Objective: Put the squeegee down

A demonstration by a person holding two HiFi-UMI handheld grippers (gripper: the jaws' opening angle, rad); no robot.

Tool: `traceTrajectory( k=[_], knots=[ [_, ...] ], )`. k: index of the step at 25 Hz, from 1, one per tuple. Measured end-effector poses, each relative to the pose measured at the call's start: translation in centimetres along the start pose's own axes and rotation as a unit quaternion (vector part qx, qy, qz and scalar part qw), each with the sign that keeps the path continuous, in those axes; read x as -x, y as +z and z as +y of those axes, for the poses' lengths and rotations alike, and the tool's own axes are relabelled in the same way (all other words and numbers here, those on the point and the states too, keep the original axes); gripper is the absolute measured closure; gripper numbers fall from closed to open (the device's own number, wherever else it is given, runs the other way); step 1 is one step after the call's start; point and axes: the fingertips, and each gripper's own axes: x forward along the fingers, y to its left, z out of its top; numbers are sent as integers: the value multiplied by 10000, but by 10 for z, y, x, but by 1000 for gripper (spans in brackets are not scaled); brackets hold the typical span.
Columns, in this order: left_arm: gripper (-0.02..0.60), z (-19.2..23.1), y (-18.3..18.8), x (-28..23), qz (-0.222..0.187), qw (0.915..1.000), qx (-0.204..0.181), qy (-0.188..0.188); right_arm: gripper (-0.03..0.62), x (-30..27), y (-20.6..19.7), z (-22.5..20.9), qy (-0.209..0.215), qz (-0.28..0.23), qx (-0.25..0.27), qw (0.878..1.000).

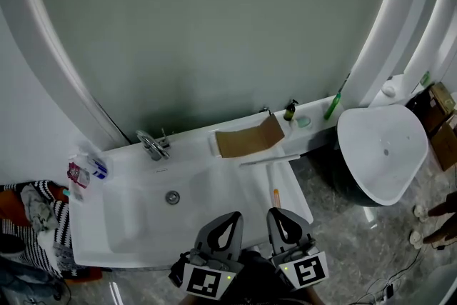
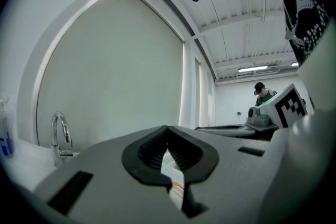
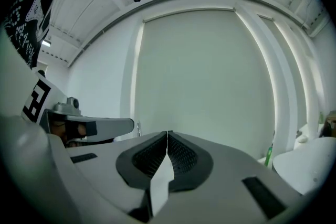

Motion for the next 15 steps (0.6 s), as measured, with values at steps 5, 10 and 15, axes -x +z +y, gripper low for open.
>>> traceTrajectory(
  k=[5,10,15],
  knots=[
    [577,-2,-1,10,-16,9999,-21,-120,572,7,5,10,-66,-72,176,9998],
    [577,-4,-3,17,-7,9997,-30,-252,572,12,0,18,-136,-36,165,9998],
    [577,-6,-5,20,32,9994,10,-354,572,15,-4,23,-163,19,180,9997]
  ],
)
